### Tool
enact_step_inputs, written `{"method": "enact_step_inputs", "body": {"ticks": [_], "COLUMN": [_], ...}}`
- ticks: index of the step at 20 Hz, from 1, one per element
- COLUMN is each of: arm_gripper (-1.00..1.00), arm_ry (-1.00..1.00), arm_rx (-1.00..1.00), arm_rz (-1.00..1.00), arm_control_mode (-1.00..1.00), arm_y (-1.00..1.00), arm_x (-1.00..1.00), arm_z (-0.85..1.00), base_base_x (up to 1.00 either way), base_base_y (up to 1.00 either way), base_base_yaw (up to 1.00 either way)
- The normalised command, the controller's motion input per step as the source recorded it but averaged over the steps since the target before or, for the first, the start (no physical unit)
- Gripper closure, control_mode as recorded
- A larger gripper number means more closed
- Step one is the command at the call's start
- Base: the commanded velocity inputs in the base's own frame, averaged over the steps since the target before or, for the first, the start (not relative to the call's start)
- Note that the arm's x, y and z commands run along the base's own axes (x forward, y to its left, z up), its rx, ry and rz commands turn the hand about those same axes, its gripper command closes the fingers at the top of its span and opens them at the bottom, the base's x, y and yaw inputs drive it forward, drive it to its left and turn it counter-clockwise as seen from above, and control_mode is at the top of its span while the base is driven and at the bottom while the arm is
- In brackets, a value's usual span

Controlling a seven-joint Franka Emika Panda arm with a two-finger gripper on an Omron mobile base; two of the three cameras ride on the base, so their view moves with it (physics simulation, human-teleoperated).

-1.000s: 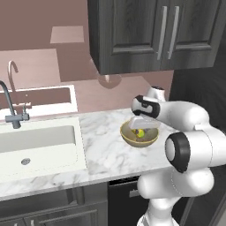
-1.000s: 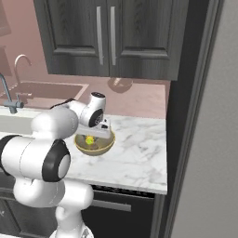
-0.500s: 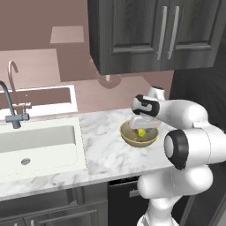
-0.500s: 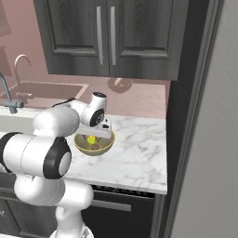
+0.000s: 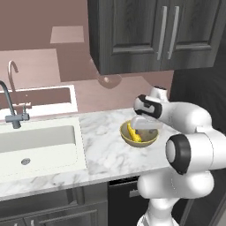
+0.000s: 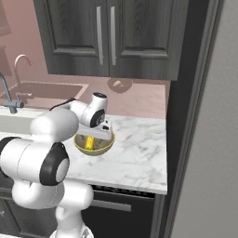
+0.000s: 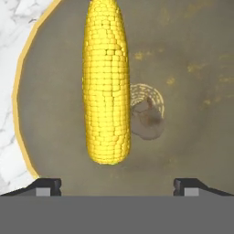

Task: Take the lemon, garlic, and corn from the freezer and place them in the bowl on the counter.

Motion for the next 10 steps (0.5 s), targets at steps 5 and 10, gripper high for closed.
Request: {"method": "enact_step_inputs", "body": {"ticks": [5,10], "arm_gripper": [-1.00,-1.00], "arm_ry": [-0.02,0.00], "arm_rx": [0.00,-0.01], "arm_rz": [-0.03,-0.03], "arm_control_mode": [-1.00,-1.00], "arm_y": [0.00,0.00], "arm_x": [-0.40,-0.37], "arm_z": [0.31,0.43], "base_base_x": [0.00,0.00], "base_base_y": [0.00,0.00], "base_base_yaw": [0.00,0.00]}}
